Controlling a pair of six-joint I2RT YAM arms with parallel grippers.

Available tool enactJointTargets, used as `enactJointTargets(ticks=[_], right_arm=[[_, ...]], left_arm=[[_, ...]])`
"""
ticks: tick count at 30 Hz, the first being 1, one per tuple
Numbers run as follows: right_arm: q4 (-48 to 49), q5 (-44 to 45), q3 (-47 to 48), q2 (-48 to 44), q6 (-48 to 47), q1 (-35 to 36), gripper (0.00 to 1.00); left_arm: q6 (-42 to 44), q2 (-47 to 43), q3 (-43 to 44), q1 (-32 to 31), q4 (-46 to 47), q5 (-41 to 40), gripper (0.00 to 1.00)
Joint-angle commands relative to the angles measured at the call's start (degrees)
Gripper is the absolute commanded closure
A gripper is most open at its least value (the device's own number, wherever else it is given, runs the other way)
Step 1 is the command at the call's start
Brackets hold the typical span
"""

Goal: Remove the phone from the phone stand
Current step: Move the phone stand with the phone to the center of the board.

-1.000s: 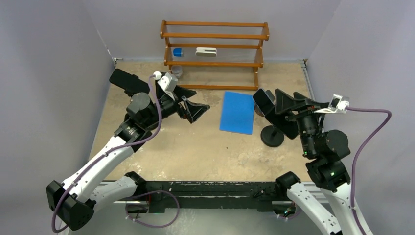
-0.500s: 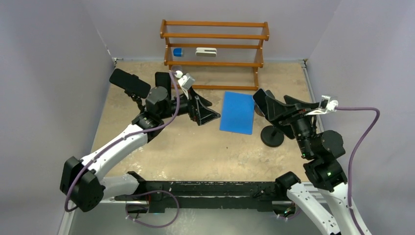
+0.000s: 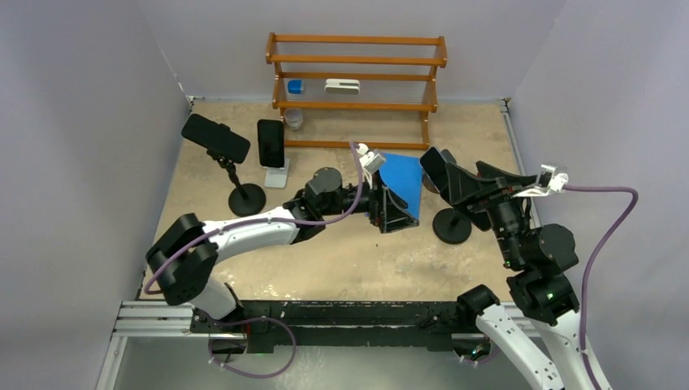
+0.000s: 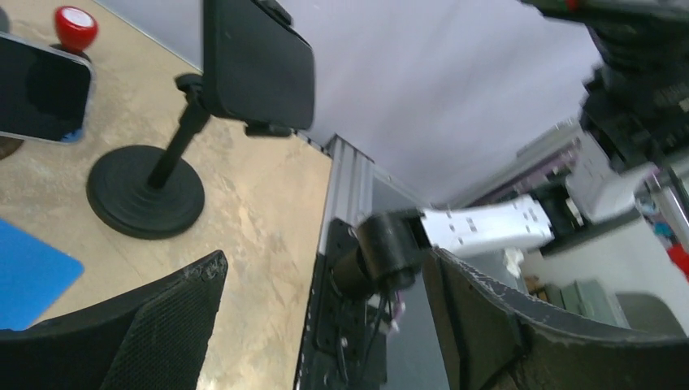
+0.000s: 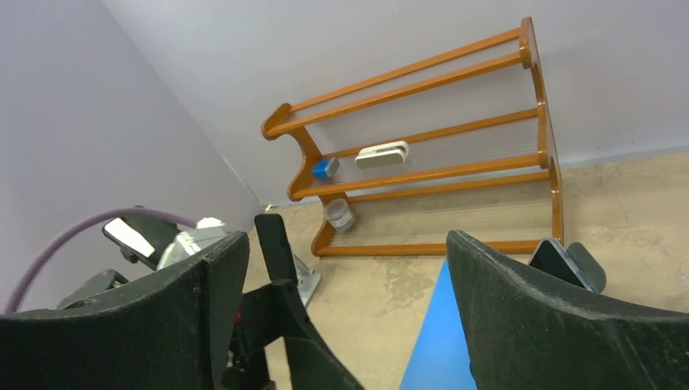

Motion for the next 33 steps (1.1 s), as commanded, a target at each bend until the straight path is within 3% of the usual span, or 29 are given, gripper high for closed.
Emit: enactJointTargets(ticks=[1, 7, 13, 24, 33], right_arm=[[1.12, 3.86, 2.63, -5.04, 0.1, 0.22, 0.08], [-0.14, 7.96, 2.88, -7.01, 1.51, 0.24, 0.09], [0.17, 11.32, 2.92, -8.39, 1.24, 0.17, 0.09], [-0.65, 11.89, 2.39, -10.58, 0.62, 0.17, 0.09], [-1.81, 11.99, 3.73, -10.43, -0.27, 0.22, 0.1]], left_arm=[[-4.79, 4.74, 5.43, -2.77, 8.63, -12.16, 0.14], [-10.08, 12.31, 9.1, -6.08, 10.78, -19.33, 0.13], [-15.87, 20.02, 15.21, -6.75, 11.23, -17.06, 0.13], [-17.58, 26.98, 21.8, -8.79, 11.0, -18.19, 0.15], [-18.89, 31.17, 23.94, -9.28, 14.63, -16.64, 0.24]])
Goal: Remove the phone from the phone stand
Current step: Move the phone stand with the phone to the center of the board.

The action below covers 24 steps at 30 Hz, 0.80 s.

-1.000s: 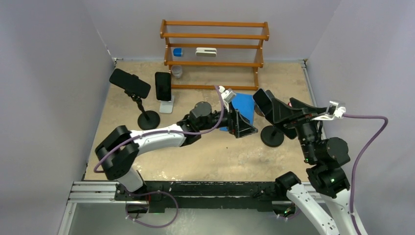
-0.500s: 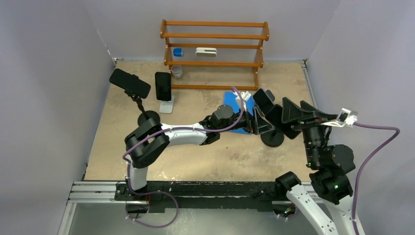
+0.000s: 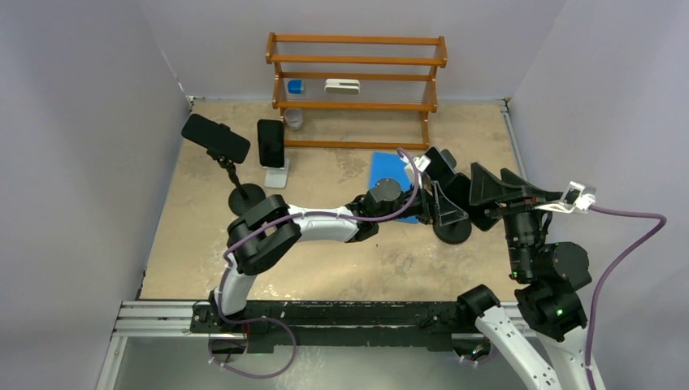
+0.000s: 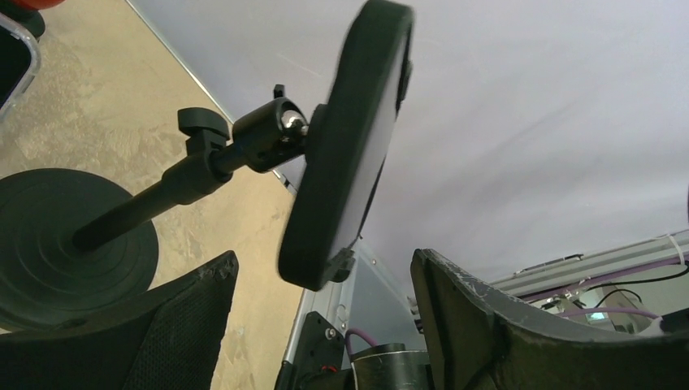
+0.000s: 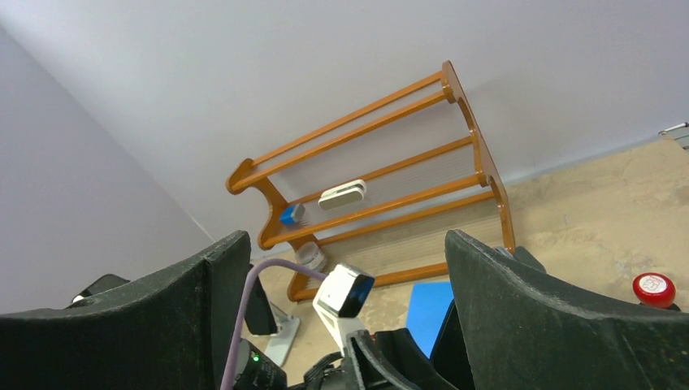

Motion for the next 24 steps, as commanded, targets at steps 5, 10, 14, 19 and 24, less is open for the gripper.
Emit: enactJointTargets(ticks=[5, 10, 14, 19, 24], right_arm=[[0.54, 0.98, 3.58, -4.35, -0.9, 0.71, 0.1], [0.32, 1.36, 3.93, -4.97, -1.05, 0.72, 0.1], [-0.02, 1.55, 4.3, -5.0, -1.15, 0.71, 0.1], [-0.32, 1.61, 4.46, -5.07, -1.23, 0.72, 0.1], [-0.56, 1.67, 4.53, -5.07, -1.26, 0.7, 0.1]], left_arm=[[-1.09, 2.72, 5.13, -0.66, 4.96, 1.49, 0.28], [-1.07, 3.86, 6.81, -0.66, 5.03, 1.58, 0.32], [-1.07, 4.61, 8.08, -0.66, 4.55, 2.42, 0.39], [-1.41, 5.45, 8.95, -0.68, 4.33, 3.34, 0.45], [-1.64, 6.08, 9.71, -0.66, 3.86, 4.15, 0.46]])
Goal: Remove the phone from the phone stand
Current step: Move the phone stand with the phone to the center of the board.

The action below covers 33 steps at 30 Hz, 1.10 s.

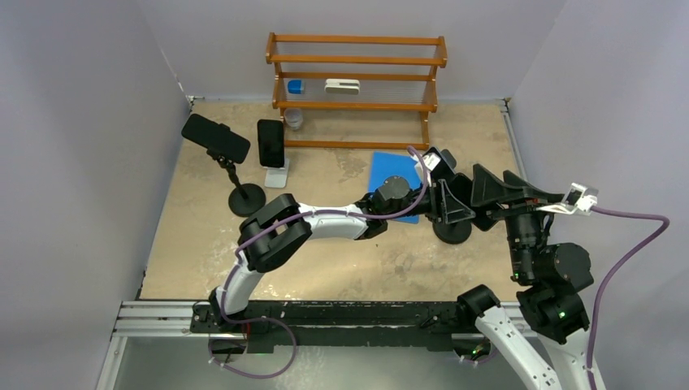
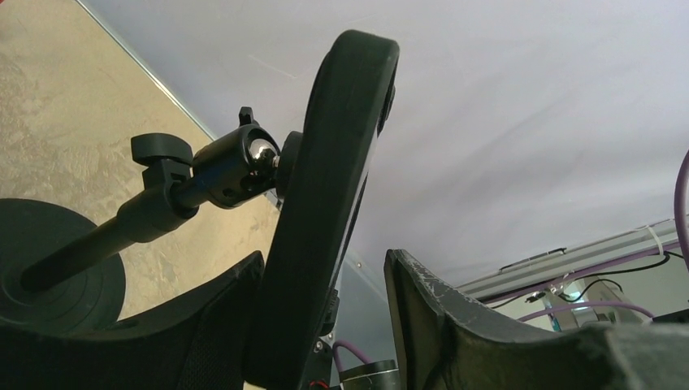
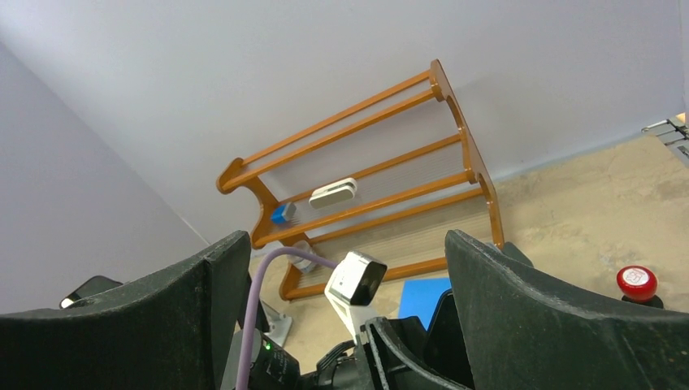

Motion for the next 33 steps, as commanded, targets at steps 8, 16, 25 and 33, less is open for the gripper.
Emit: enactJointTargets(ticks=[8, 16, 25, 33], right_arm=[[1.03, 0.85, 3.91, -4.86, -0.91, 0.76, 0.1], [0.66, 1.01, 4.25, -4.91, -0.79, 0.78, 0.1], [0.45, 1.32, 4.09, -5.05, -0.66, 0.74, 0.1], [0.46, 1.59, 4.18, -5.0, -0.62, 0.74, 0.1]], left_arm=[[-0.39, 0.77, 3.57, -0.32, 2.73, 2.4, 0.53], [-0.78, 1.31, 3.84, -0.32, 3.37, 3.48, 0.6], [-0.89, 1.41, 3.71, -0.32, 4.07, 4.02, 0.67], [-0.61, 1.09, 3.35, -0.36, 5.02, 4.36, 0.81]])
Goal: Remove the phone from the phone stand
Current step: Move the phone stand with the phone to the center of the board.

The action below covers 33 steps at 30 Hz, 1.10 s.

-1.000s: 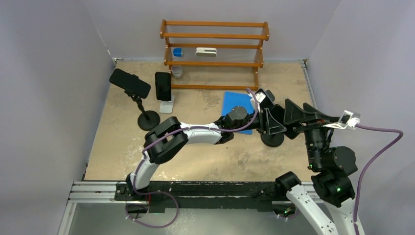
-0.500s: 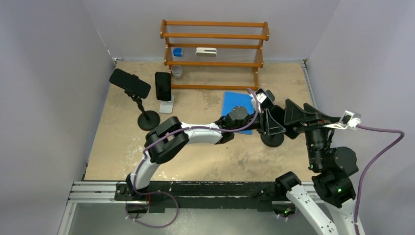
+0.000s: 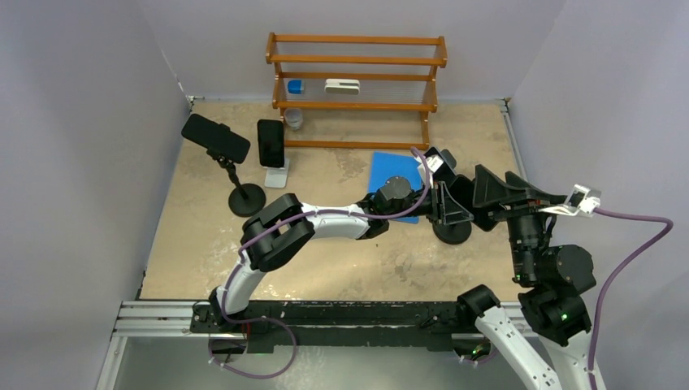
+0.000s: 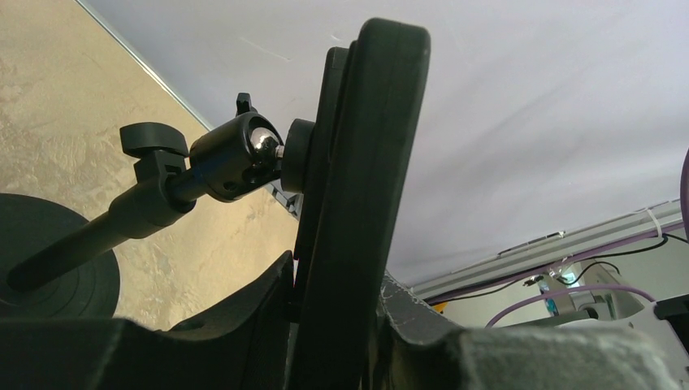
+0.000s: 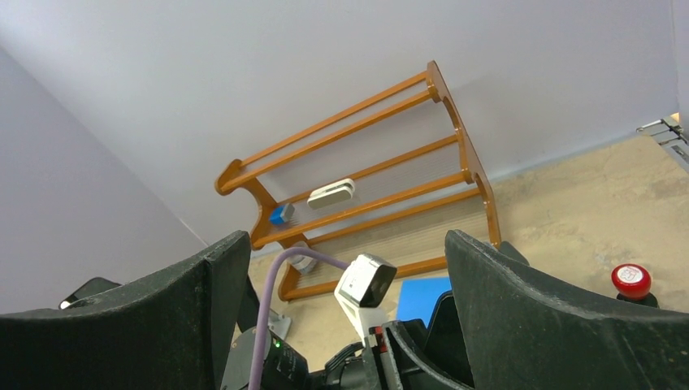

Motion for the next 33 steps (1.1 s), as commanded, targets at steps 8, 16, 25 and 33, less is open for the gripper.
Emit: enactJointTargets(ticks=[8, 16, 25, 33], right_arm=[[1.47, 1.49, 3.7, -4.57, -0.74, 0.76, 0.1], [1.69, 1.83, 4.42, -4.06, -1.1, 0.78, 0.1], [1.69, 1.93, 5.4, -3.42, -1.13, 0.76, 0.1], [2.56, 1.85, 5.42, -3.01, -1.01, 0.76, 0.1]], left_arm=[[0.84, -2.26, 0.44, -0.25, 6.51, 1.54, 1.0], [0.93, -5.78, -2.55, -0.32, 6.98, 2.25, 1.0], [0.53, -11.27, -7.5, -0.32, 6.77, 2.17, 1.0], [-0.15, -16.12, -12.77, -0.33, 6.83, 2.81, 1.0]])
